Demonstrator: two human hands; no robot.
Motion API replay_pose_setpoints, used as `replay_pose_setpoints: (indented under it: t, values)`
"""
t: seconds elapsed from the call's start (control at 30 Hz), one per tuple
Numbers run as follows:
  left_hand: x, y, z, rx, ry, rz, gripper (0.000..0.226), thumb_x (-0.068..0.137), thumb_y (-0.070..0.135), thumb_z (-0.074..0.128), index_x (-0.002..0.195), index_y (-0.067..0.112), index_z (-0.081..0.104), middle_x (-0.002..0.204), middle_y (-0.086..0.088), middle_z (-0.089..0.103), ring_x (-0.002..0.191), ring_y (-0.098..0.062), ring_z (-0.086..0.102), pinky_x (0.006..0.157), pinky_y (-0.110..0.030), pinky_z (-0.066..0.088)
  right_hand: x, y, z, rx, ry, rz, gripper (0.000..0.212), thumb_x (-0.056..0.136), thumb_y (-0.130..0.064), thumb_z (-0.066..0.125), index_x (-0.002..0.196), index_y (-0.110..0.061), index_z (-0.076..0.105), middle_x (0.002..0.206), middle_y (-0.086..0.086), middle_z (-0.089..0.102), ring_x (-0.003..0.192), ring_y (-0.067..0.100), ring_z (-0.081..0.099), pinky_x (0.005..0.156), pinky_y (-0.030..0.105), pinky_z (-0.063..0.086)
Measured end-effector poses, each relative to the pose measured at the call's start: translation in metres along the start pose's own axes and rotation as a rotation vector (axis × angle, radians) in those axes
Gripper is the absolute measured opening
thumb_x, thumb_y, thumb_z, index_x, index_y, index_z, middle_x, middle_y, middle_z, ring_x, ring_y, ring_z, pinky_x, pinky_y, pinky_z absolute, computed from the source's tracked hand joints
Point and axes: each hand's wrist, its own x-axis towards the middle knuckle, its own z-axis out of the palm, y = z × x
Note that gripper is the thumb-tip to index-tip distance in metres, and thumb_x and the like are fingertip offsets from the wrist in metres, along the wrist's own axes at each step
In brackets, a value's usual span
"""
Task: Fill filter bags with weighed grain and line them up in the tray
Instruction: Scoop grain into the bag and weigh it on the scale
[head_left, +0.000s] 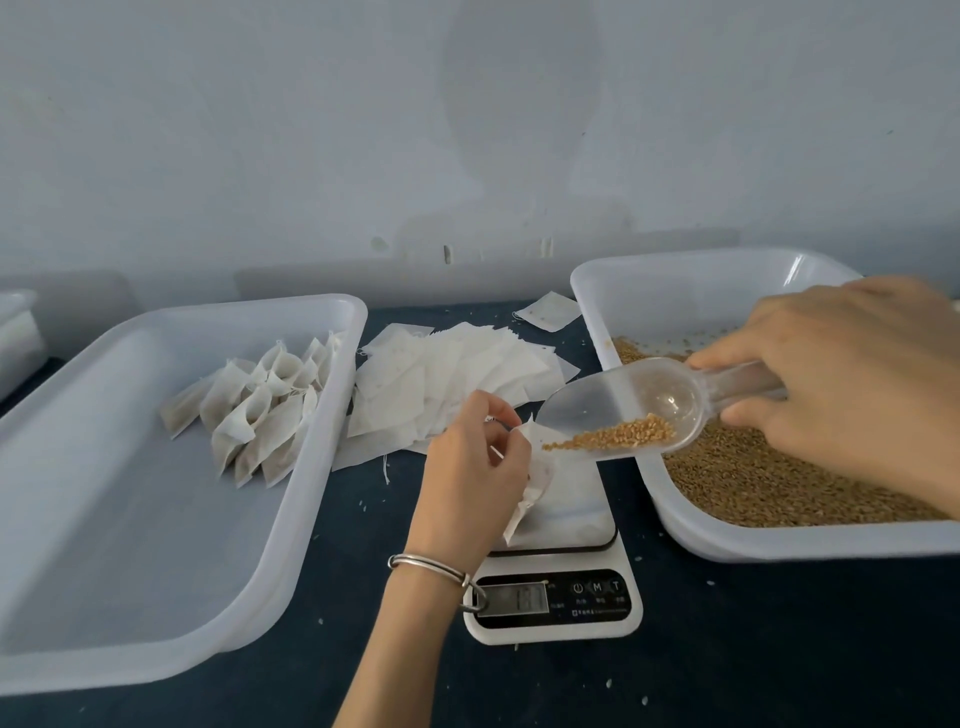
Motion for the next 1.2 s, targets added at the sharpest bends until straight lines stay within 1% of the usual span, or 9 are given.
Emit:
replay_pose_setpoints:
  t: [0.17, 0.37, 0.67, 0.73, 0.9, 1.0, 1.07, 1.13, 1.2]
  values:
    - [-0.001, 0.000, 0.000, 0.003, -0.004, -0.003, 0.011, 0.091, 0.011, 0.050, 0.087, 0.021, 0.051, 0.061, -0.005, 0.064, 0.057, -0.023, 0.059, 0.058, -0.023, 0.048, 0.000, -0.002, -0.004, 0.005, -0.008, -0.007, 0.021, 0.080, -0.042, 0.064, 0.097, -0.055, 0.061, 0.069, -0.022, 0.046, 0.078, 0.008, 0.043, 0.090, 0.034, 0.030]
    - [-0.001, -0.001, 0.000, -0.003, 0.002, -0.012, 0.011, 0.090, 0.011, 0.050, 0.087, 0.021, 0.051, 0.061, -0.005, 0.065, 0.055, -0.022, 0.059, 0.054, -0.018, 0.046, -0.001, -0.008, -0.009, -0.023, 0.009, -0.019, 0.019, 0.080, -0.037, 0.064, 0.094, -0.050, 0.063, 0.078, -0.022, 0.052, 0.087, 0.008, 0.052, 0.093, 0.034, 0.029]
    - [0.000, 0.000, 0.002, -0.002, -0.004, -0.024, 0.012, 0.091, 0.010, 0.050, 0.087, 0.021, 0.050, 0.062, -0.005, 0.065, 0.054, -0.022, 0.058, 0.056, -0.024, 0.048, 0.001, -0.008, -0.008, -0.044, 0.026, -0.037, 0.026, 0.080, -0.032, 0.063, 0.097, -0.052, 0.062, 0.076, -0.022, 0.045, 0.083, 0.009, 0.046, 0.097, 0.036, 0.029]
    - [0.000, 0.000, 0.002, -0.007, -0.003, -0.024, 0.011, 0.090, 0.010, 0.049, 0.087, 0.020, 0.050, 0.062, -0.005, 0.065, 0.050, -0.018, 0.057, 0.055, -0.022, 0.047, 0.001, -0.007, -0.007, -0.044, 0.034, -0.029, 0.024, 0.079, -0.030, 0.064, 0.094, -0.049, 0.063, 0.078, -0.021, 0.048, 0.087, 0.010, 0.050, 0.095, 0.035, 0.029]
    - [-0.001, 0.001, 0.002, -0.009, -0.009, -0.023, 0.010, 0.090, 0.010, 0.049, 0.088, 0.020, 0.050, 0.062, -0.005, 0.065, 0.055, -0.023, 0.059, 0.059, -0.027, 0.049, 0.001, -0.005, -0.003, -0.043, 0.035, -0.017, 0.015, 0.077, -0.033, 0.065, 0.087, -0.044, 0.066, 0.074, -0.020, 0.053, 0.084, 0.010, 0.054, 0.084, 0.033, 0.027]
    - [-0.001, 0.001, 0.002, -0.014, -0.006, -0.023, 0.012, 0.090, 0.010, 0.049, 0.087, 0.021, 0.050, 0.061, -0.005, 0.065, 0.050, -0.016, 0.056, 0.056, -0.022, 0.047, 0.001, -0.001, 0.001, -0.027, 0.032, -0.015, 0.012, 0.077, -0.037, 0.064, 0.086, -0.045, 0.065, 0.067, -0.019, 0.054, 0.073, 0.005, 0.052, 0.070, 0.026, 0.023]
    - [0.000, 0.001, 0.002, -0.018, -0.005, -0.024, 0.012, 0.091, 0.010, 0.049, 0.086, 0.020, 0.050, 0.061, -0.006, 0.065, 0.052, -0.021, 0.057, 0.056, -0.023, 0.046, 0.001, 0.002, 0.003, -0.018, 0.026, -0.009, 0.011, 0.078, -0.041, 0.064, 0.087, -0.047, 0.065, 0.065, -0.021, 0.053, 0.067, 0.000, 0.047, 0.059, 0.025, 0.017]
    - [0.000, 0.001, 0.003, -0.013, -0.009, -0.022, 0.010, 0.091, 0.010, 0.049, 0.087, 0.020, 0.050, 0.062, -0.006, 0.065, 0.056, -0.024, 0.059, 0.057, -0.024, 0.047, 0.000, 0.005, 0.004, -0.015, 0.034, -0.002, 0.012, 0.078, -0.042, 0.064, 0.087, -0.050, 0.064, 0.063, -0.021, 0.051, 0.064, 0.000, 0.043, 0.057, 0.026, 0.015]
    - [0.000, 0.001, 0.004, -0.004, -0.011, -0.016, 0.010, 0.091, 0.010, 0.049, 0.088, 0.019, 0.051, 0.061, -0.004, 0.065, 0.056, -0.023, 0.059, 0.057, -0.024, 0.048, -0.001, 0.005, 0.004, -0.027, 0.046, -0.003, 0.012, 0.077, -0.040, 0.064, 0.085, -0.048, 0.065, 0.063, -0.019, 0.052, 0.066, 0.002, 0.047, 0.056, 0.026, 0.013]
